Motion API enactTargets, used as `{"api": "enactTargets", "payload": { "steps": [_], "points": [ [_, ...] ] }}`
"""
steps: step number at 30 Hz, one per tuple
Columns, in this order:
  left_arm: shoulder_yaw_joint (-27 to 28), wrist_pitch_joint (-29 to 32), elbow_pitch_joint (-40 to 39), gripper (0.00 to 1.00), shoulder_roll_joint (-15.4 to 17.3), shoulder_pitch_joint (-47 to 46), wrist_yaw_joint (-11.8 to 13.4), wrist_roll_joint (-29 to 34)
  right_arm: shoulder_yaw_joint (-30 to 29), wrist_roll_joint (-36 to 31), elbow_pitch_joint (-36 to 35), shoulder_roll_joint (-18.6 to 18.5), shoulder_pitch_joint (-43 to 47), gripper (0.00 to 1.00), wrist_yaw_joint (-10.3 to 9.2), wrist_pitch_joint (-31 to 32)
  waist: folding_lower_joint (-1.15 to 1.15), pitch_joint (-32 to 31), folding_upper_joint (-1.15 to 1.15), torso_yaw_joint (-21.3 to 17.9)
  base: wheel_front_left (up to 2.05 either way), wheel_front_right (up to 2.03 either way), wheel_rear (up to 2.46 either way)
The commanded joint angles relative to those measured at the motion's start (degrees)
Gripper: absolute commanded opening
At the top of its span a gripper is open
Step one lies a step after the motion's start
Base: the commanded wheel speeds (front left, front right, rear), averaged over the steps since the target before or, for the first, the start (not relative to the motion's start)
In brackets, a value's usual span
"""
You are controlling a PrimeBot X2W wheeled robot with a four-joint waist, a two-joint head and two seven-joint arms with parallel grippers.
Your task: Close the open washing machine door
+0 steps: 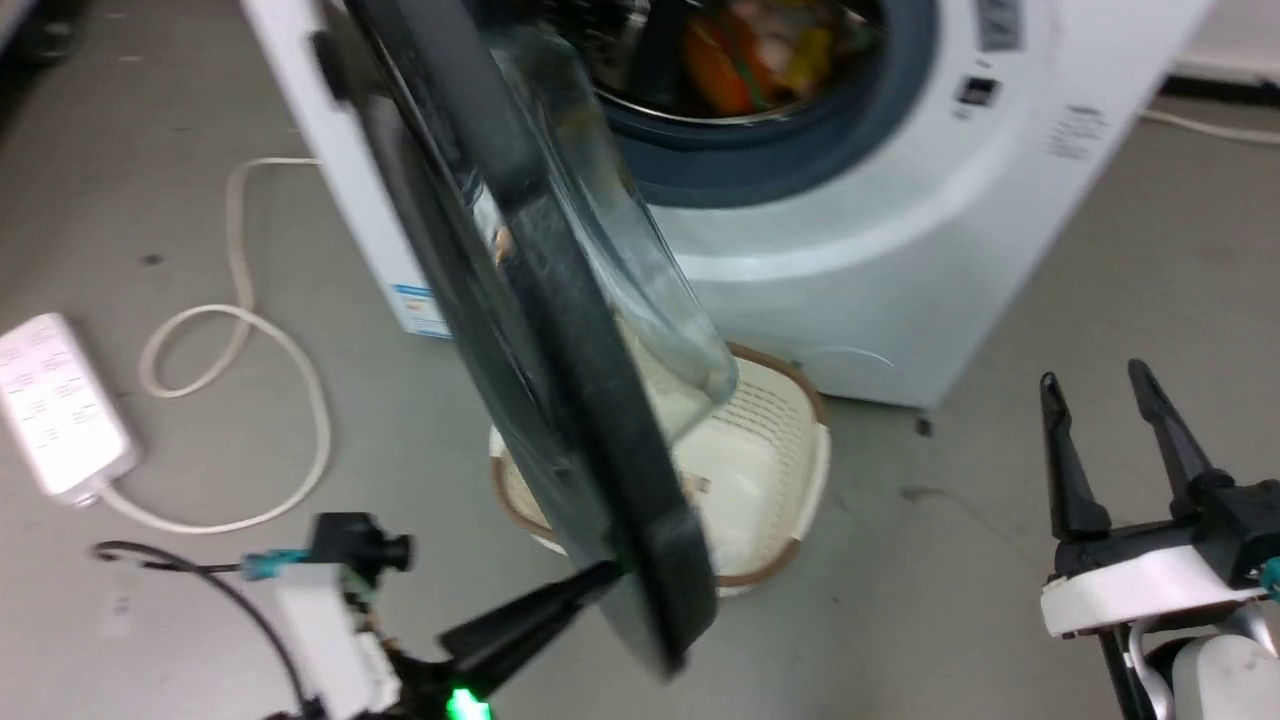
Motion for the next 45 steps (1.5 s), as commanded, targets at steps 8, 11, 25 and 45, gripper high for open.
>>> {"api": "enactTargets", "payload": {
  "steps": [8,11,25,45],
  "points": [
    [-9.3,-10.2,4.2,0.0,-0.1,-6.5,-3.6,-2.6,-1.1,2.1,-0.4,0.1,0.1,1.0,0.05,-0.2,0.0,6.4,0.0,-12.0,0.0,0.0,0.0],
    [-12.1,-16.3,6.8,0.0,-0.1,-10.5,-5.2,-4.0,-0.6,3.6,-0.3,0.1,0.4,1.0,0.05,-0.2,0.0,7.7,0.0,-15.4,0.0,0.0,0.0],
    [-17.5,-52.6,28.1,0.0,-0.1,-37.0,-9.1,-3.1,4.3,8.6,0.6,0.1,0.4,1.0,0.05,-0.2,0.0,10.3,0.0,-25.3,0.0,0.0,0.0],
    [-25.3,-60.8,9.1,1.0,10.6,-15.3,-9.7,16.7,7.2,7.9,-6.3,0.1,3.4,1.0,0.05,-0.2,0.0,1.6,0.0,-12.8,0.0,0.0,0.0]
  ]
}}
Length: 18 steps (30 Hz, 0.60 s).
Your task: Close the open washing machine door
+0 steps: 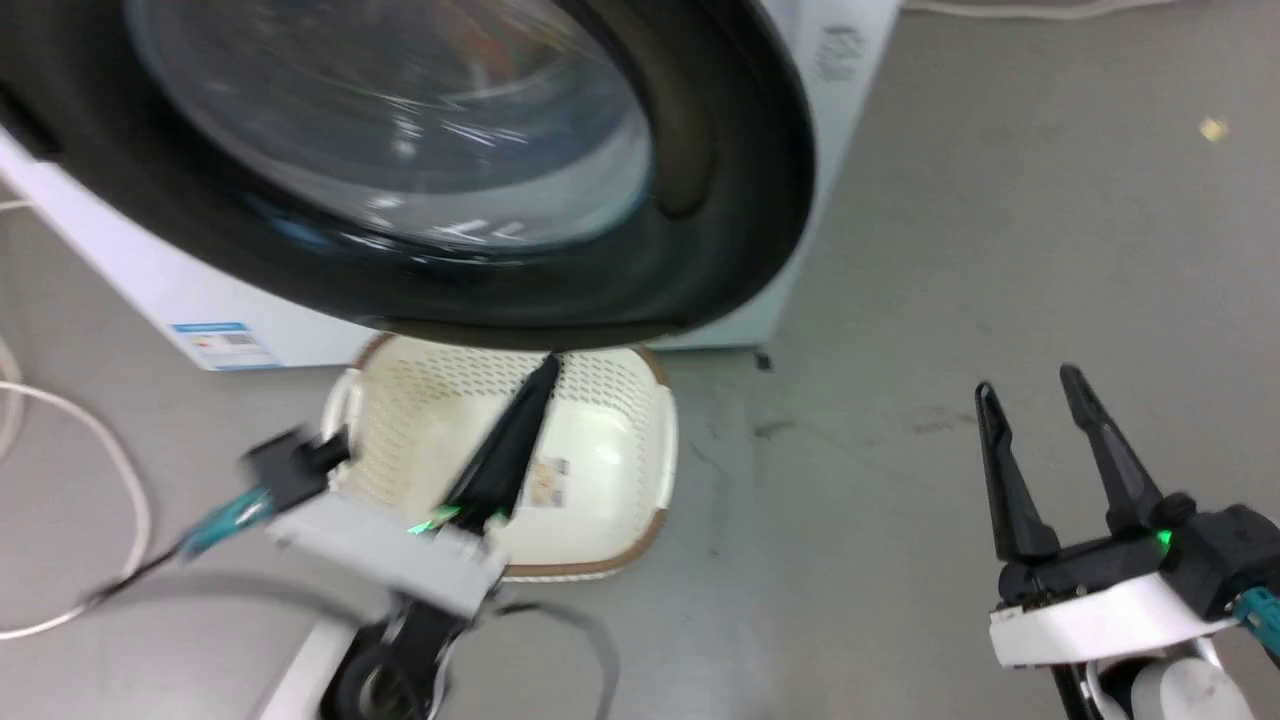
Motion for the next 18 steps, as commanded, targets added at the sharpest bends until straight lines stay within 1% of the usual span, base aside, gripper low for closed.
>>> {"api": "enactTargets", "payload": {
  "steps": [1,3,5,6,7,8,10,13,15,18],
  "points": [
    [-0.3,-3.1,-1.4,1.0,2.5,2.3,-0.2,3.7,0.1,-0.7,-0.3,0.1,1.0,1.0,0.05,-0.2,0.0,-3.3,0.0,3.7,0.0,0.0,0.0],
    [-1.4,-7.7,-1.8,1.0,6.5,4.8,-0.2,10.5,0.2,-1.5,-0.1,0.1,1.8,1.0,0.05,-0.2,0.0,-4.5,0.0,5.3,0.0,0.0,0.0],
    [-2.0,-11.6,0.1,1.0,9.6,6.7,-0.2,17.4,0.2,-2.2,0.0,0.1,2.6,1.0,0.05,-0.2,0.0,-5.6,0.0,6.8,0.0,0.0,0.0],
    [-1.7,-12.8,1.3,1.0,10.4,7.3,-0.1,21.0,0.2,-2.4,0.1,0.1,3.0,1.0,0.05,-0.2,0.0,-6.1,0.0,7.6,0.0,0.0,0.0],
    [-1.4,-13.6,2.2,1.0,11.0,7.6,0.5,24.9,0.2,-2.7,0.2,0.1,3.4,1.0,0.05,-0.2,0.0,-6.6,0.0,8.2,0.0,0.0,0.0],
    [-0.7,-14.1,2.9,1.0,11.1,8.0,1.6,28.6,0.3,-2.9,0.3,0.1,3.7,1.0,0.05,-0.2,0.0,-7.0,0.0,8.8,0.0,0.0,0.0],
    [2.3,-14.4,2.7,1.0,10.1,8.6,4.2,35.8,0.3,-3.2,0.5,0.1,4.1,1.0,0.05,-0.2,0.0,-7.5,0.0,9.7,0.0,0.0,0.0],
    [8.6,-14.4,-0.2,1.0,6.6,11.3,6.9,47.1,0.5,-3.3,0.8,0.1,4.8,1.0,0.05,-0.2,0.0,-8.3,0.0,10.9,0.0,0.0,0.0],
    [11.8,-14.4,-2.4,1.0,4.2,13.7,7.8,53.4,0.9,-3.4,1.2,0.1,5.2,1.0,0.05,-0.2,0.0,-8.7,0.0,11.5,0.0,0.0,0.0],
    [14.4,-14.4,-4.3,1.0,2.1,16.8,8.1,61.7,1.6,-3.4,1.9,0.1,5.7,1.0,0.05,-0.2,0.0,-9.1,0.0,12.3,0.0,0.0,0.0]
  ]
}}
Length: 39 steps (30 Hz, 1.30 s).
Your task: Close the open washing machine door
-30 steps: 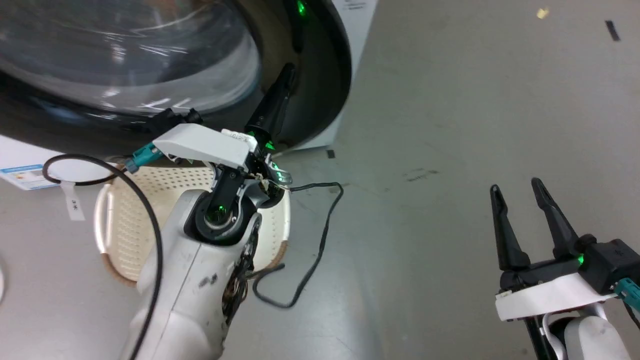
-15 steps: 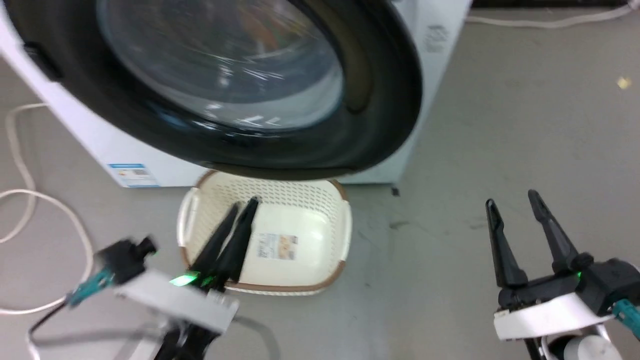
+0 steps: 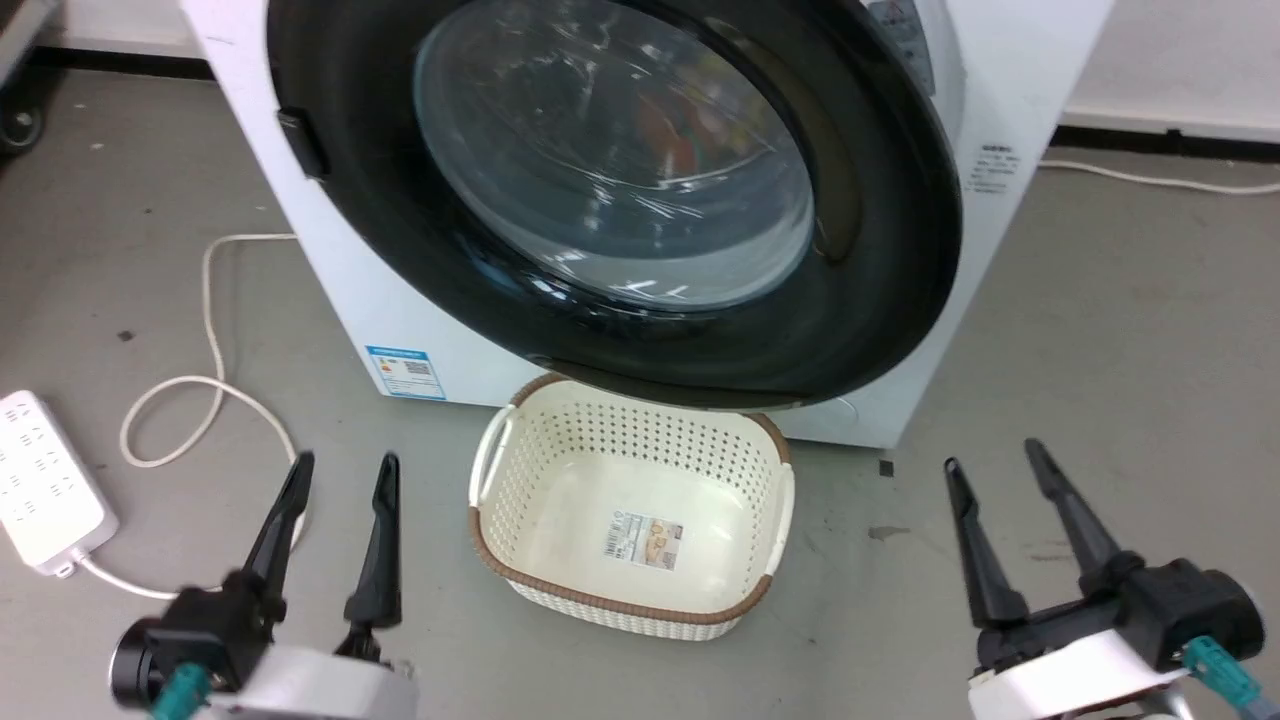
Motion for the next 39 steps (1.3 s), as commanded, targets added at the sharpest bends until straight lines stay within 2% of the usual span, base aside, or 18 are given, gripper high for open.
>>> {"api": "enactTargets", "payload": {
  "steps": [1,3,4,5,6,13,18,28,33,39],
  "points": [
    [1.1,-0.3,-0.5,1.0,-0.7,1.7,0.3,3.7,0.7,-0.2,0.5,0.1,0.8,1.0,0.05,-0.3,0.01,-0.5,0.0,0.9,0.0,0.0,0.0],
    [2.0,-0.3,-0.7,1.0,-1.8,2.9,0.5,7.1,1.4,-0.2,1.1,0.1,1.0,1.0,0.05,-0.3,0.01,-0.6,0.0,1.5,0.0,0.0,0.0],
    [2.6,-0.3,-0.7,1.0,-2.6,3.3,0.5,7.9,1.8,-0.1,1.4,0.1,1.0,0.85,0.05,-0.3,0.01,-0.6,0.0,1.9,0.0,0.0,0.0],
    [3.1,-0.3,-0.7,1.0,-3.1,3.6,0.3,8.8,2.1,-0.2,1.7,0.1,1.0,0.15,0.05,-0.3,0.01,-0.4,0.0,2.2,0.0,0.0,0.0],
    [3.2,-0.3,-0.7,1.0,-3.4,3.9,0.0,9.8,2.4,-0.5,2.0,0.1,0.9,0.0,0.05,-0.3,0.01,-0.2,0.0,2.5,0.0,0.0,0.0],
    [3.4,-0.3,-0.6,1.0,-5.9,2.2,-2.6,13.9,5.4,-0.6,3.1,-3.5,-5.3,0.0,0.05,1.5,0.01,4.4,0.0,5.1,0.0,0.0,0.0],
    [2.4,-0.3,0.1,1.0,-7.9,-0.6,-4.3,15.2,9.1,0.4,4.7,-11.3,-14.2,0.0,0.05,7.4,0.01,8.9,0.0,7.6,0.0,0.0,0.0],
    [1.7,-0.3,0.1,1.0,-10.5,-5.9,-6.1,15.8,9.4,10.7,10.2,-22.8,-30.8,0.0,0.05,12.9,0.01,16.1,0.0,12.0,0.0,0.0,0.0],
    [1.8,-0.3,-0.1,1.0,-11.2,-7.2,-6.5,15.8,6.9,13.6,14.2,-25.0,-36.7,0.0,0.05,14.5,0.01,17.8,0.0,13.2,0.0,0.0,0.0],
    [1.8,-0.3,0.1,1.0,-11.6,-7.9,-6.7,16.1,2.7,12.6,18.8,-24.8,-41.3,0.0,0.05,15.8,0.01,18.5,0.0,13.9,0.0,0.0,0.0]
  ]
}}
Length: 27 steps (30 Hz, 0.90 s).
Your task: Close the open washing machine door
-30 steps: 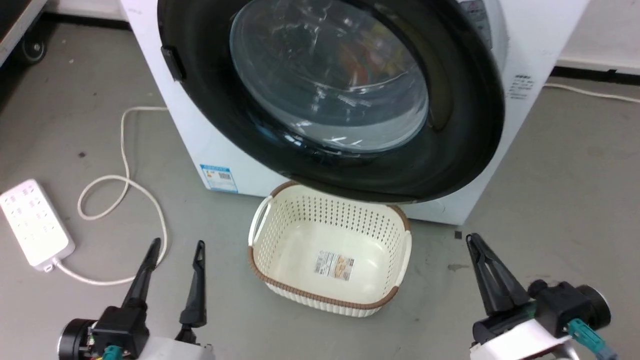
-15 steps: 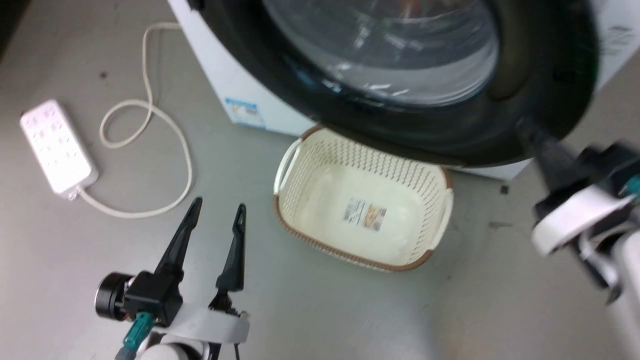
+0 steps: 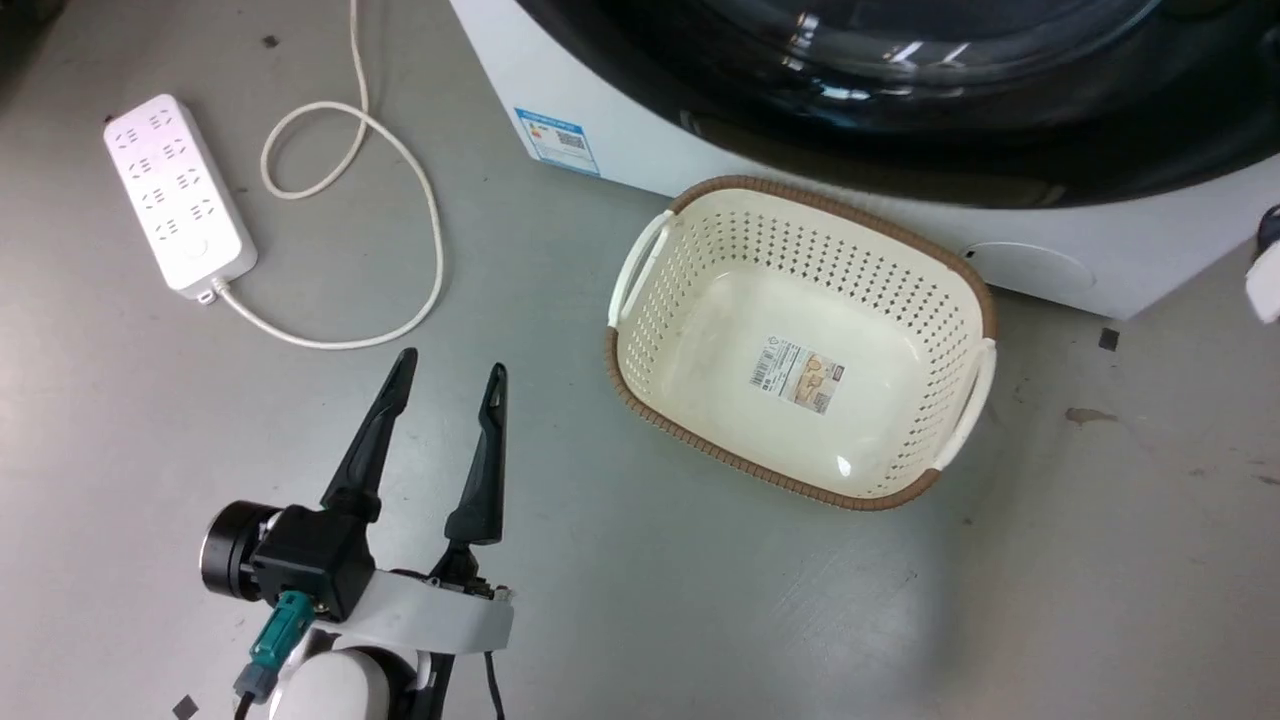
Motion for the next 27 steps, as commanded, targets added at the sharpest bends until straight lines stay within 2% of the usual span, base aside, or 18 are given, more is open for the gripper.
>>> {"api": "enactTargets", "payload": {
  "steps": [1,6,12,13,14,15,18,22,27],
  "points": [
    [0.0,-0.3,0.1,1.0,-0.3,-0.7,-0.3,0.5,-1.2,-0.5,0.8,-0.1,-1.6,0.0,-0.12,0.2,-0.01,0.1,0.0,0.2,0.0,0.0,0.0],
    [0.3,-0.3,0.3,1.0,-0.5,-0.6,-0.4,1.1,-3.5,-2.2,2.9,1.5,-3.3,0.0,-0.12,-0.2,-0.01,-0.3,0.0,0.0,0.0,0.0,0.0],
    [0.9,-0.3,1.3,1.0,-0.6,-0.2,-0.6,1.5,-2.5,-3.4,3.5,3.4,-1.3,0.0,-0.12,-2.2,-0.01,-3.0,0.0,-1.8,0.0,0.0,0.0],
    [1.1,-0.3,1.7,1.0,-0.6,-0.1,-0.6,1.5,-2.3,-3.6,3.5,3.8,-0.6,0.05,-0.12,-2.9,-0.01,-4.0,0.0,-2.3,0.0,0.0,0.0],
    [1.3,-0.3,2.0,1.0,-0.6,0.1,-0.6,1.5,-2.2,-3.8,3.1,4.3,0.3,0.48,-0.12,-3.8,-0.01,-4.8,0.0,-2.7,0.0,0.0,0.0],
    [1.6,-0.3,2.4,1.0,-0.6,0.4,-0.6,1.5,-2.0,-4.1,2.7,5.0,1.4,1.0,-0.12,-4.9,-0.01,-5.9,0.0,-3.4,0.0,0.0,0.0],
    [2.6,-0.3,3.7,1.0,-0.6,1.6,-0.6,1.2,-1.3,-4.8,0.6,7.7,7.8,1.0,-0.12,-8.1,-0.01,-9.9,0.0,-5.9,0.0,0.0,0.0],
    [2.8,-0.3,4.8,1.0,-0.4,3.0,-0.7,1.7,-3.3,-6.5,-2.2,11.0,15.0,1.0,-0.12,-11.5,-0.01,-13.3,0.0,-8.3,0.0,0.0,0.0],
    [3.6,-0.3,5.4,1.0,0.4,5.0,-0.9,1.8,-4.8,-10.4,-7.2,15.0,23.4,1.0,-0.12,-13.6,-0.01,-16.4,0.0,-11.3,0.0,0.0,0.0]
  ]
}}
